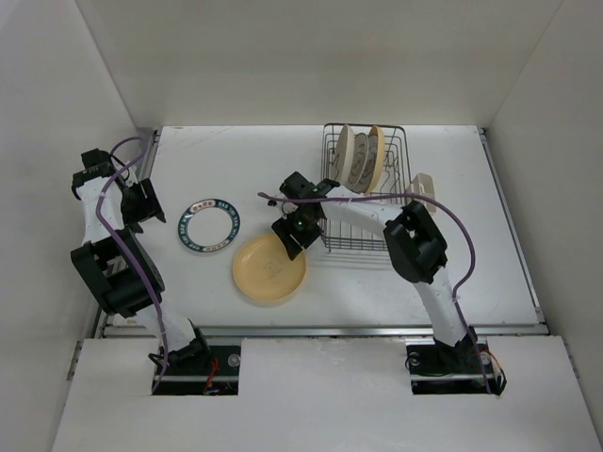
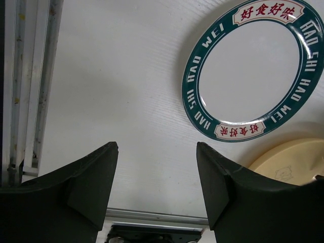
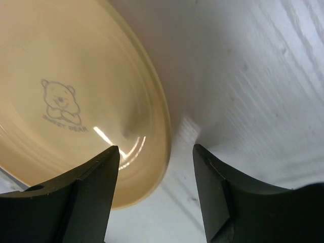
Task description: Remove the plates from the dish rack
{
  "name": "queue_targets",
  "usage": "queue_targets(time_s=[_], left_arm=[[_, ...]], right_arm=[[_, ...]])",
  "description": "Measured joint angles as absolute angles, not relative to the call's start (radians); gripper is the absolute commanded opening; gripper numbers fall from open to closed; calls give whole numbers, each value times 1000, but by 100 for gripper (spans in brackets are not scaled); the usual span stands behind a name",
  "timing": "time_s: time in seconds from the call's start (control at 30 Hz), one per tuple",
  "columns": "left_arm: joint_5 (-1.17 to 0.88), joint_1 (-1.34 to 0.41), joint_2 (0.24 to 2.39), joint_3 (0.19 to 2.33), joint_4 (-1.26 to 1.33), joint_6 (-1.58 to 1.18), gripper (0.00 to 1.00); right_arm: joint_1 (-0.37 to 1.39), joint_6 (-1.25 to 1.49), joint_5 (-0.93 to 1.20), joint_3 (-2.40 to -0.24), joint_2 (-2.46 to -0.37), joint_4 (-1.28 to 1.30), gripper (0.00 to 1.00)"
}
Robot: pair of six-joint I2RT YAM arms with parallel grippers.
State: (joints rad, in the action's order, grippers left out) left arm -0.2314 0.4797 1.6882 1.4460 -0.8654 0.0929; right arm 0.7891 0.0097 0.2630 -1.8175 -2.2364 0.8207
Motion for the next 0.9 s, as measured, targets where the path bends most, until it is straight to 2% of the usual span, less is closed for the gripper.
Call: queue_targets(time_s=[0.3,0.5,0.6,0.7,0.8,0.9], left_arm=[[-231,480,1688,1446,-865,97,60],[-231,480,1688,1446,-865,97,60],[-231,480,1688,1446,-865,101,60],[-231,480,1688,1446,-865,103,60],[-231,480,1688,1446,-865,105,60],[-231,480,1687,1446,-865,105,60]], right_arm=[[789,4,264,-1774,-2193,827,67],[789,31,316,-1921,-2179,852,71],[783,84,339,-1989,-2104,800,76],[764,157,339,-1995,-1970,715,76],[720,240,237,-2008,-1858,651,76],[645,361,12,-2014,-1795,616,75]])
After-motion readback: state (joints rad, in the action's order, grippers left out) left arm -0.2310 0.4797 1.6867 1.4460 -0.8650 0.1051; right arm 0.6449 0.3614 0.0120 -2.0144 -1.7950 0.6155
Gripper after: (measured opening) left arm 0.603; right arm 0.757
